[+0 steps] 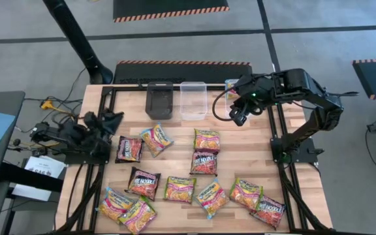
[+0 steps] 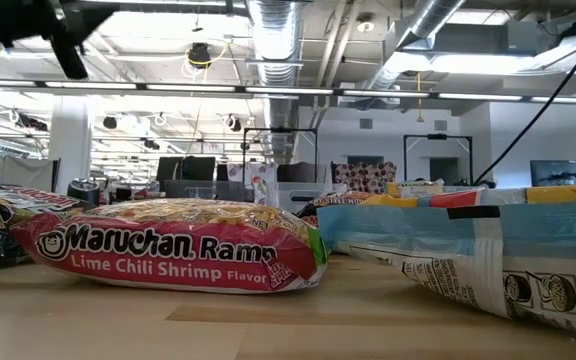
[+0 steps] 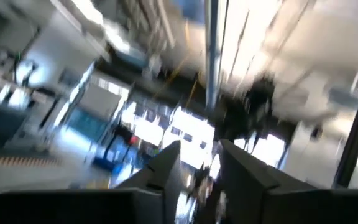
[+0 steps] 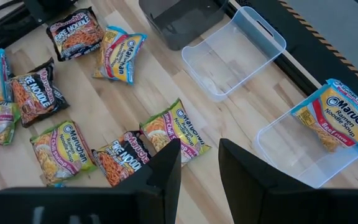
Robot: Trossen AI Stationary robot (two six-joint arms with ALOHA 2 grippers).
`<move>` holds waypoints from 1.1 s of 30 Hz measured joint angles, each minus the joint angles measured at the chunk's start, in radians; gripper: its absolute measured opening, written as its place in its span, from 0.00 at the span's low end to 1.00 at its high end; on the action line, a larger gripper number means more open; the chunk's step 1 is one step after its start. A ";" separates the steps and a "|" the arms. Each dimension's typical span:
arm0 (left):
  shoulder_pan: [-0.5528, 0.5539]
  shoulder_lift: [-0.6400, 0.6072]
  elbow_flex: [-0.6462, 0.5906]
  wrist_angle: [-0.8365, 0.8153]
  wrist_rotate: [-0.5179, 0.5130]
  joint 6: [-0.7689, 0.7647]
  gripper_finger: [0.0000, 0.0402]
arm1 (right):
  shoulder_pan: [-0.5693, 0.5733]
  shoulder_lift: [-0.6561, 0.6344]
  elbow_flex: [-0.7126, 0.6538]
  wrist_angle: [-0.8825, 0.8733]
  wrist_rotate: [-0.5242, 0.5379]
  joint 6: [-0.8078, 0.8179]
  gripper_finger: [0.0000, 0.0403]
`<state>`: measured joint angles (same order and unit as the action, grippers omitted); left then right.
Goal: Sort Maruchan noodles
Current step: Put the black noodle pack into the black bin
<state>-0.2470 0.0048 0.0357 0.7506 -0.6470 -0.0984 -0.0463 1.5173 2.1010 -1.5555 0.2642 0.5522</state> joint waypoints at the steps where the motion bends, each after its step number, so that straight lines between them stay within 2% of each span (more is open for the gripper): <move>1: 0.000 0.000 0.000 0.058 0.000 0.020 0.29 | 0.000 0.000 0.000 0.000 0.000 0.000 0.33; 4: 0.000 0.000 0.002 0.203 0.067 0.092 0.33 | 0.000 0.000 0.000 0.000 0.000 0.000 0.33; 7: 0.000 0.000 0.054 0.174 0.122 0.113 0.33 | 0.000 0.000 0.000 0.000 0.000 -0.001 0.33; 11: 0.000 0.042 0.205 -0.122 0.118 0.096 0.32 | 0.000 0.000 0.000 0.000 0.000 -0.002 0.33; 15: 0.000 0.144 0.385 -0.461 0.116 0.056 0.32 | 0.000 0.000 0.000 0.000 0.000 -0.002 0.33; 22: 0.000 0.331 0.612 -0.990 0.139 -0.166 0.32 | 0.000 0.000 0.000 -0.001 0.000 -0.002 0.33; 24: 0.000 0.377 0.638 -1.050 0.178 -0.221 0.32 | 0.000 0.000 0.000 0.000 0.000 -0.002 0.33; 29: 0.000 0.467 0.645 -1.072 0.322 -0.273 0.32 | 0.000 0.000 0.000 -0.001 0.000 -0.002 0.33; 33: 0.000 0.531 0.645 -1.085 0.371 -0.315 0.32 | 0.000 0.000 0.000 -0.008 -0.001 -0.002 0.33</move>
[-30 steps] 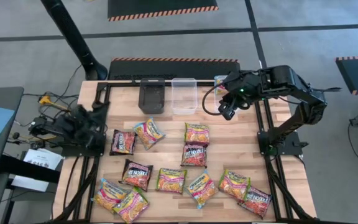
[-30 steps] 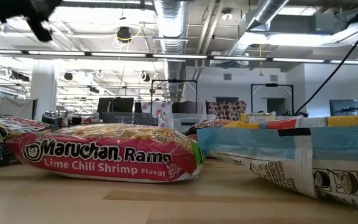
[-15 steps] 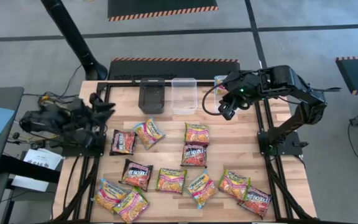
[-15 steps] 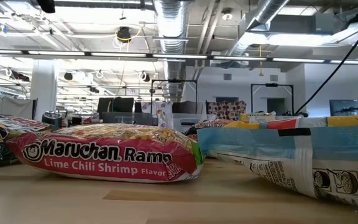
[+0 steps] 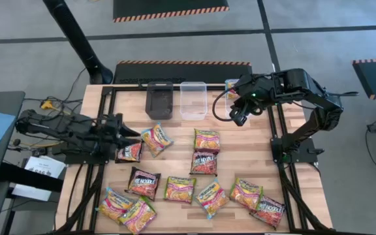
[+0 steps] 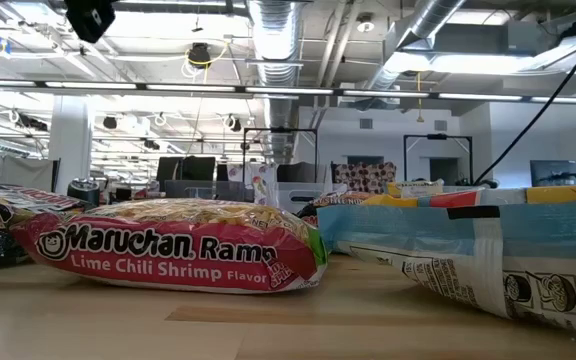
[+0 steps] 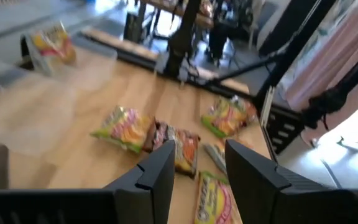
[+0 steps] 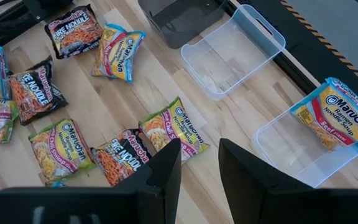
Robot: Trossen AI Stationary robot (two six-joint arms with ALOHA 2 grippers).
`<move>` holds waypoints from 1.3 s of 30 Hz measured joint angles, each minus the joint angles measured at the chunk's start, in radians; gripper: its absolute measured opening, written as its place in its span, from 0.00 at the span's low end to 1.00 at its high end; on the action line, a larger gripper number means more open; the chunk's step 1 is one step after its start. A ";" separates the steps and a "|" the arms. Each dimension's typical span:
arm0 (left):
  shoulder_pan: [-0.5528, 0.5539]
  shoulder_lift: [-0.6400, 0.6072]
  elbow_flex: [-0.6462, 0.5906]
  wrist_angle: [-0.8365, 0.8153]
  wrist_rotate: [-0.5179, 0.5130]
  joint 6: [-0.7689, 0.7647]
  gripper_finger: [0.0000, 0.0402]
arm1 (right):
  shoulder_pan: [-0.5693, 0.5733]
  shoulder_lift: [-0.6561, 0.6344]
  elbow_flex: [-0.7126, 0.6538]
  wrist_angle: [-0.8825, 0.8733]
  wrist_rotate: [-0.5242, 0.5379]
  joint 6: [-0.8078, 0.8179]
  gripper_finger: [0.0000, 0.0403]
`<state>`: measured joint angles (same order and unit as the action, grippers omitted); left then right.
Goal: Sort Maruchan noodles
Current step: Put the black noodle pack into the black bin
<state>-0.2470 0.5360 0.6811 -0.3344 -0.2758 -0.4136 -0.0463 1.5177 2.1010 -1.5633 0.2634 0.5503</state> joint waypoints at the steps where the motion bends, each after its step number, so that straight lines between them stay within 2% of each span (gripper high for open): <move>1: 0.000 0.014 0.000 0.000 0.012 -0.002 0.32 | 0.000 0.000 0.000 0.000 0.000 0.000 0.33; 12: 0.000 0.152 0.000 -0.027 0.143 -0.042 0.32 | 0.000 0.000 0.000 0.000 0.000 0.000 0.33; 18: 0.000 0.248 0.001 -0.053 0.274 -0.129 0.32 | 0.000 0.000 0.000 0.000 0.000 -0.008 0.33; 24: -0.001 0.364 0.001 -0.050 0.407 -0.144 0.32 | 0.000 0.000 0.000 0.000 0.000 -0.012 0.33; 30: -0.001 0.446 0.001 -0.050 0.477 -0.210 0.32 | 0.000 0.000 0.000 0.000 -0.004 -0.047 0.33; 39: 0.000 0.528 0.001 -0.060 0.489 -0.238 0.32 | 0.000 0.000 0.000 0.000 -0.004 -0.065 0.33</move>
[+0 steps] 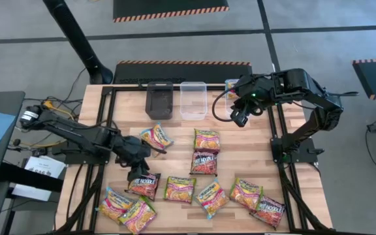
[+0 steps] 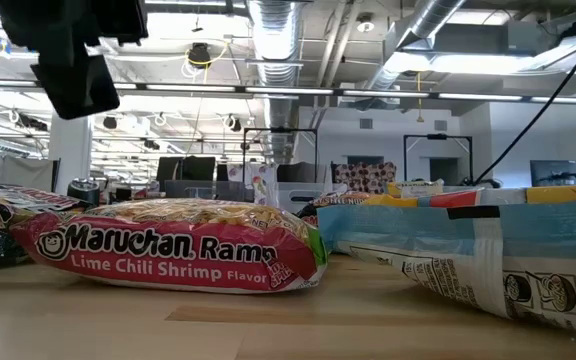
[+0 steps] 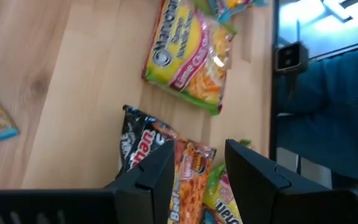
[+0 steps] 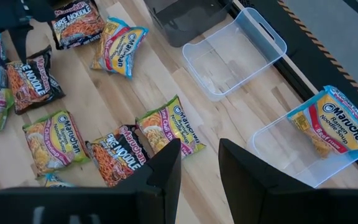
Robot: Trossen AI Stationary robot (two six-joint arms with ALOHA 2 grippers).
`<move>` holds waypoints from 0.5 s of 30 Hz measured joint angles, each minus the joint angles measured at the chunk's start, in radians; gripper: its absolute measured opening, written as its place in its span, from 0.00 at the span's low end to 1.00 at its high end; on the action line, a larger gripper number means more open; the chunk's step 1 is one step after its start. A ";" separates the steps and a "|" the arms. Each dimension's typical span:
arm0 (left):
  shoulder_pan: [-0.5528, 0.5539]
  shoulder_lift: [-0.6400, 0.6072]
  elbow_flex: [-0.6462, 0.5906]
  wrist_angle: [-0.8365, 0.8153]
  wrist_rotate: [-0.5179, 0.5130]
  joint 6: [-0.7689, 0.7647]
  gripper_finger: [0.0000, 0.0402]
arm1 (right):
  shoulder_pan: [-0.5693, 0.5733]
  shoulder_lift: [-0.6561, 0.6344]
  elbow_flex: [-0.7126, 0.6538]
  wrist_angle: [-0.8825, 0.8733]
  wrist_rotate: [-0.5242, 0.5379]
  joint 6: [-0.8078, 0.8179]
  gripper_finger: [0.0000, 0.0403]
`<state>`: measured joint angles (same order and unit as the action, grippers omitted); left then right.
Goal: Sort Maruchan noodles
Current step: Put the black noodle pack into the black bin
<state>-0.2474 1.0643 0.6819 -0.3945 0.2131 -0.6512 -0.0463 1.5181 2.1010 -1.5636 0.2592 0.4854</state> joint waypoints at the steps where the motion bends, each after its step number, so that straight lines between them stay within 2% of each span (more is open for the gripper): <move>1: 0.000 0.013 0.000 -0.010 0.000 0.000 0.32 | 0.000 0.000 0.000 0.000 0.000 0.000 0.33; 15: 0.001 0.182 0.000 -0.043 0.007 0.045 0.32 | 0.000 0.006 0.000 0.000 0.000 -0.018 0.33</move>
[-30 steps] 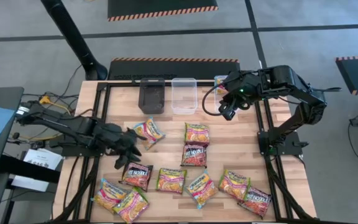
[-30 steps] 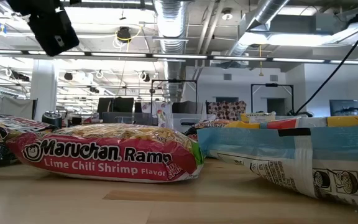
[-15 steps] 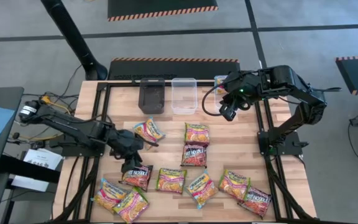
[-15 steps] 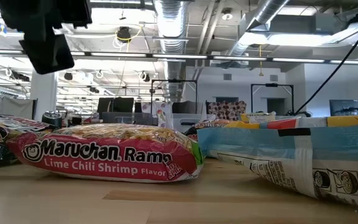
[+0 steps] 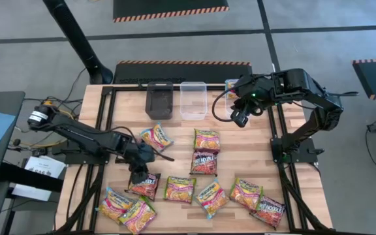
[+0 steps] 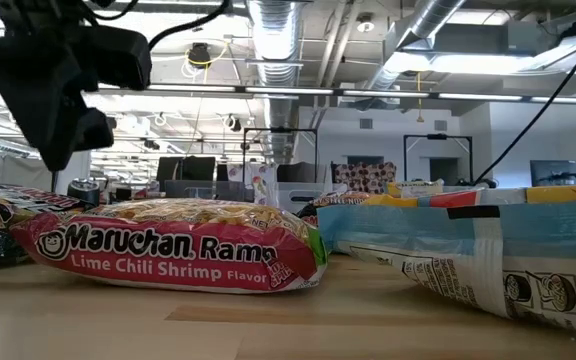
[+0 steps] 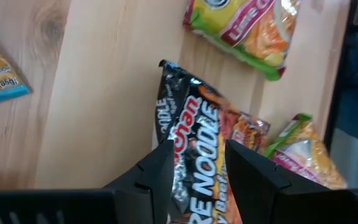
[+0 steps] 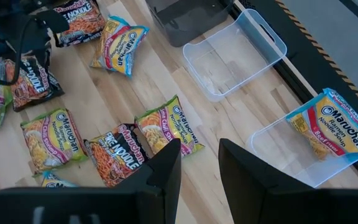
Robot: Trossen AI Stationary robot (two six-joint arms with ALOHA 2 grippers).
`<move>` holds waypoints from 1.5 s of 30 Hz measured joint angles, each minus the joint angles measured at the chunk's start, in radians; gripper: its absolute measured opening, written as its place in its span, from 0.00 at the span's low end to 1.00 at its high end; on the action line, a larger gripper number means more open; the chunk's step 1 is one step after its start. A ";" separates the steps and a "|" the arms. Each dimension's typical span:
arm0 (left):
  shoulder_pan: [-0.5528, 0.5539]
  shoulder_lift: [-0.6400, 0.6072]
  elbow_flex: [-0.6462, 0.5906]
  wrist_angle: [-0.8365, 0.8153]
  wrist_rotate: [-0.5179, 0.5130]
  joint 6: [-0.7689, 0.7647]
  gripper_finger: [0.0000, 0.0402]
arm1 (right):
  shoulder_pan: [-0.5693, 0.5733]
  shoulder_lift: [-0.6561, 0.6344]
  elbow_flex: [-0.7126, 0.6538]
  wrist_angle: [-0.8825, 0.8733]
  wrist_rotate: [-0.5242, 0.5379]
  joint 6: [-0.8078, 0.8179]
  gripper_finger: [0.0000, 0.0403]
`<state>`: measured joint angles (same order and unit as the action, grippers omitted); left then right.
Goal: Sort Maruchan noodles
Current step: Put the black noodle pack into the black bin
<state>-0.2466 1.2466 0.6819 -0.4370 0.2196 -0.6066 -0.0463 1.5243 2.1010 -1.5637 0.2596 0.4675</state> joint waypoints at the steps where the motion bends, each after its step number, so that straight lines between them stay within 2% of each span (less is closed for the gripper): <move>1: 0.000 0.009 0.000 0.001 0.002 0.010 0.32 | 0.000 0.003 0.000 -0.001 0.000 -0.001 0.33; 10: 0.000 0.083 0.000 -0.013 0.002 0.064 0.32 | 0.001 0.023 -0.002 -0.007 0.000 -0.005 0.33; 15: 0.001 0.082 0.000 -0.030 -0.043 0.048 0.32 | 0.007 0.038 -0.002 -0.007 -0.003 -0.008 0.33; 21: 0.002 0.075 0.000 -0.029 -0.049 0.047 0.32 | 0.018 0.048 -0.001 -0.007 -0.002 -0.008 0.33; 36: 0.002 0.077 0.000 -0.083 -0.022 0.072 0.32 | 0.019 0.051 0.000 -0.007 -0.002 -0.004 0.33; 45: 0.002 0.163 -0.001 -0.062 0.020 0.072 0.32 | 0.019 0.051 0.000 -0.008 -0.002 -0.004 0.33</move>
<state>-0.2447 1.4093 0.6811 -0.4988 0.2401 -0.5346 -0.0269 1.5757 2.1006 -1.5715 0.2577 0.4633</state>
